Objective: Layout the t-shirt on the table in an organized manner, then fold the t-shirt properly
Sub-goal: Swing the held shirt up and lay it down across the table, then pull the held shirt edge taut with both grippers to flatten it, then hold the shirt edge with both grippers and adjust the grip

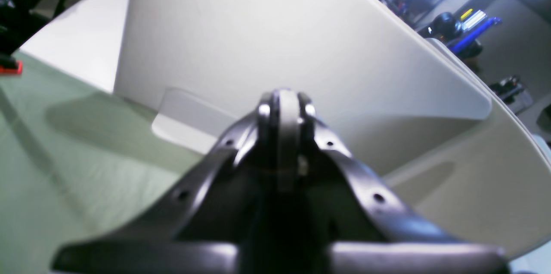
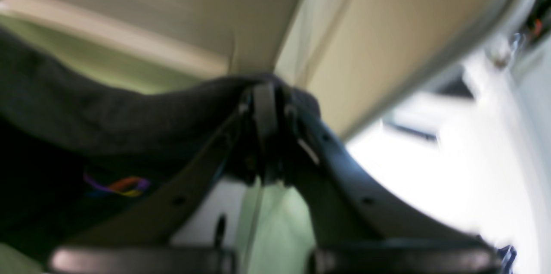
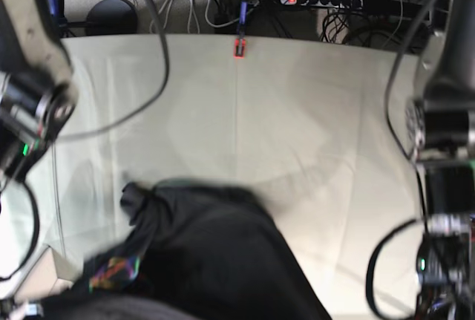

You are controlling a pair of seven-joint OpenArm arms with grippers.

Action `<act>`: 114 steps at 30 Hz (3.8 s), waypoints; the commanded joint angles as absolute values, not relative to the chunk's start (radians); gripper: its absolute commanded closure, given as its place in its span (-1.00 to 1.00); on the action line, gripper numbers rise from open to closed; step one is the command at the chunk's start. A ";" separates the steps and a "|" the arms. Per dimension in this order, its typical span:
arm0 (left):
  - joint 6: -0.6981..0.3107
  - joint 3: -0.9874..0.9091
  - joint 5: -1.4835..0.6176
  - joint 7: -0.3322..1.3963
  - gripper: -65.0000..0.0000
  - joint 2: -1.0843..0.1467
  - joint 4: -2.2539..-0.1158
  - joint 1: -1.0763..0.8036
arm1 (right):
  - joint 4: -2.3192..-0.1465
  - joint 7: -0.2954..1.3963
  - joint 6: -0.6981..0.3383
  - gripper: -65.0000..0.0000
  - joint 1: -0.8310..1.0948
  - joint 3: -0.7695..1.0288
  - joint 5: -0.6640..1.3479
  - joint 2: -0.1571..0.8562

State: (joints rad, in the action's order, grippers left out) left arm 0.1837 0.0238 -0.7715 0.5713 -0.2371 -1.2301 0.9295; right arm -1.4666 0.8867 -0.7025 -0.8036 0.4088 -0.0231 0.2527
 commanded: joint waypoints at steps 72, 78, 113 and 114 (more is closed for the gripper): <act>0.173 -0.702 -0.782 0.676 0.99 -0.193 -1.653 -0.278 | -1.893 0.800 -0.698 1.00 0.397 0.538 -0.005 0.093; 0.173 -0.697 -0.782 0.682 0.99 -0.193 -1.616 -0.292 | -1.787 0.800 -0.698 0.92 0.318 0.524 -0.007 0.093; 0.173 -0.694 -0.773 0.674 0.11 -0.199 -1.403 -0.275 | -1.879 0.800 -0.698 -0.07 0.409 0.688 -0.002 -0.107; 0.173 -0.693 -0.773 0.676 0.11 -0.199 -1.403 -0.262 | -1.856 0.800 -0.698 -0.07 0.407 0.673 -0.002 -0.104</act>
